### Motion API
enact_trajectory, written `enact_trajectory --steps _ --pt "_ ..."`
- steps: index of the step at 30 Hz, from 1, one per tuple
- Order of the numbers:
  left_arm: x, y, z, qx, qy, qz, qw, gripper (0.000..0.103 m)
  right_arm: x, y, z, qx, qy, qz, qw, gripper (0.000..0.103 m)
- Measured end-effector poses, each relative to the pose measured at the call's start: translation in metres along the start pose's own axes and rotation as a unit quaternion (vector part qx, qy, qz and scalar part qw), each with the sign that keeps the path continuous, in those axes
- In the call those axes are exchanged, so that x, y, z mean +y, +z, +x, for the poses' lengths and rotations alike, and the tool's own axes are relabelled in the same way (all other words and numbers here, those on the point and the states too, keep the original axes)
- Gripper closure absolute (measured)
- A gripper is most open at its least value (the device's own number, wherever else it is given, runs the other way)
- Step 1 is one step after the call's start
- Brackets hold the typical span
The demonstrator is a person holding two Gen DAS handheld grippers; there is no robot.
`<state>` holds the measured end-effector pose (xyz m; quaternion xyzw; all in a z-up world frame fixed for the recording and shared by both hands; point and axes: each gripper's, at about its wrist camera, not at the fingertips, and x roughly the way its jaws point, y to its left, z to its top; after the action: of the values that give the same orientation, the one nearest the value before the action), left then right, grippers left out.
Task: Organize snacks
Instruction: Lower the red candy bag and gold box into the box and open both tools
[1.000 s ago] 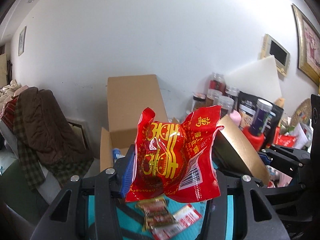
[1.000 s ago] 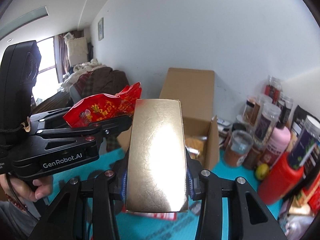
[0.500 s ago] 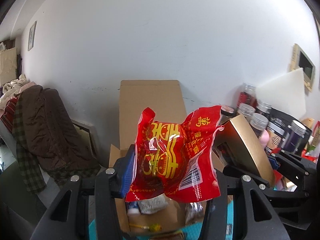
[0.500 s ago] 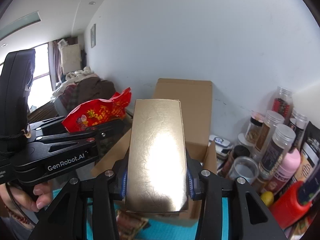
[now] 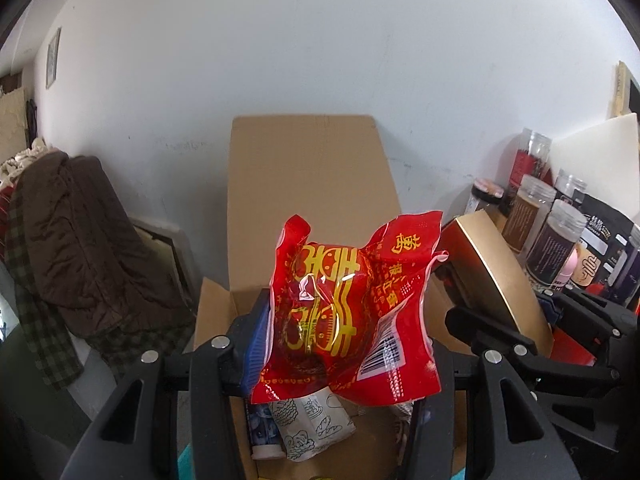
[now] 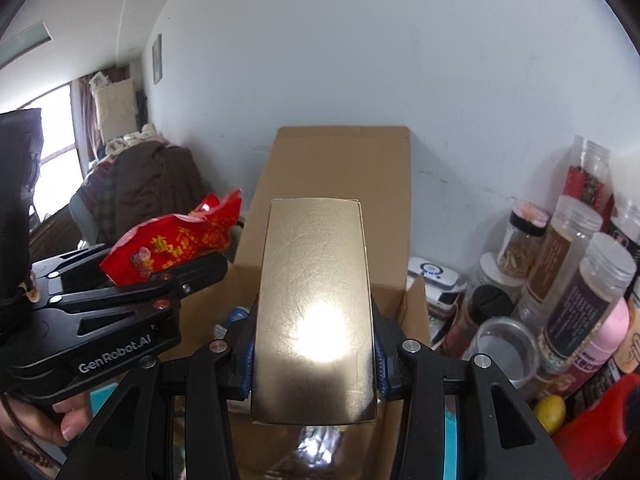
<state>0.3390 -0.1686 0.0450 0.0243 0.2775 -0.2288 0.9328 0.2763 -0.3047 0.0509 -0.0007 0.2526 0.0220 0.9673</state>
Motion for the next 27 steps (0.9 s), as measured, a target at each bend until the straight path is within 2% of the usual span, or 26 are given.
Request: enact_trajectory --steps 10,18,27 --pt "0.001 -0.016 0.046 0.066 0.013 0.002 0.9978 0.056 -0.012 -0.009 0.031 0.039 0.019 0.019 0.999 0.060" --pt "0.001 -0.028 0.070 0.103 0.035 0.013 0.9939 0.056 -0.015 -0.024 0.065 0.089 -0.013 0.015 0.996 0.060" --pt "0.005 -0.037 0.091 0.152 0.051 0.016 0.9870 0.056 -0.015 -0.039 0.093 0.133 -0.028 0.010 0.991 0.060"
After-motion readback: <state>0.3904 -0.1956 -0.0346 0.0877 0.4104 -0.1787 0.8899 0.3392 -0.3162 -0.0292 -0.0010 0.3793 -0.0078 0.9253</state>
